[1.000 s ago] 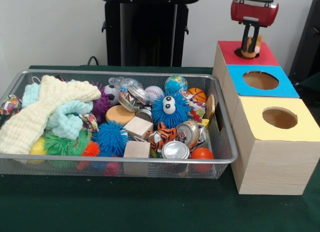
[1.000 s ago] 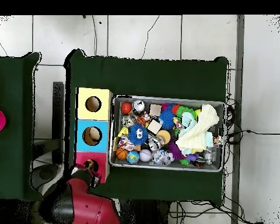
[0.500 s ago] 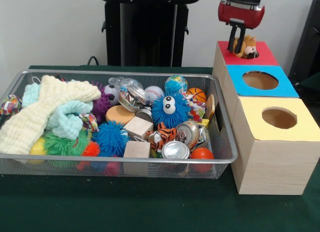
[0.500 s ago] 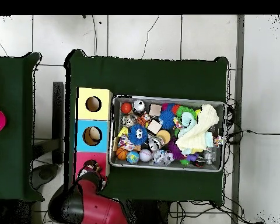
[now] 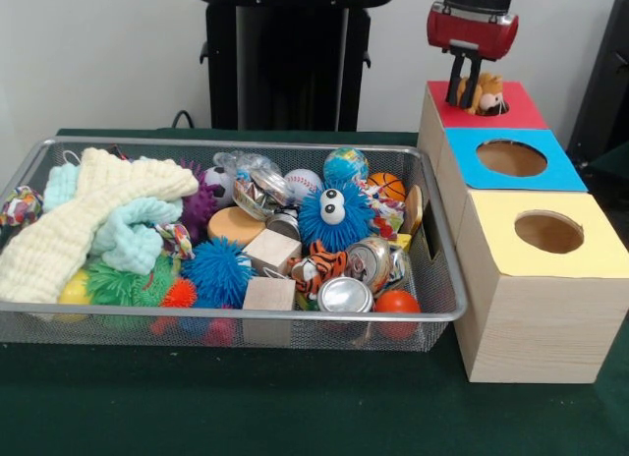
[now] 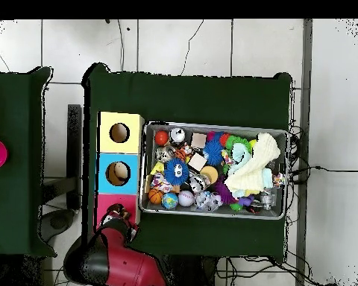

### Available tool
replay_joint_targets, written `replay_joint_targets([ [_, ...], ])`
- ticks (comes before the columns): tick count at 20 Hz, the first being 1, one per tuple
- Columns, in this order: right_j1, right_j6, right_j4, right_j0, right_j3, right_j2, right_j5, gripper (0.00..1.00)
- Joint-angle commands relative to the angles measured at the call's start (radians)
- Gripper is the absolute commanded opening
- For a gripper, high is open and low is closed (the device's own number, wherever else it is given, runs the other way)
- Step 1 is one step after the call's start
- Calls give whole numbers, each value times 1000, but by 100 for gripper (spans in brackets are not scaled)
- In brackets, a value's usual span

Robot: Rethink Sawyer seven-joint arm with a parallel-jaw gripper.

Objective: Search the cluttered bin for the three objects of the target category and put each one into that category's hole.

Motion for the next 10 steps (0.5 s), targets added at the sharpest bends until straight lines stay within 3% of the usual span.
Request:
replay_joint_targets([
  [1, 145, 263, -8, -7, 42, 118, -89, 0],
  [7, 173, 270, 0, 17, 27, 111, -117, 0],
  [8, 176, 262, 1, 32, 22, 97, -127, 100],
  [10, 182, 260, 3, 59, 16, 75, -154, 100],
])
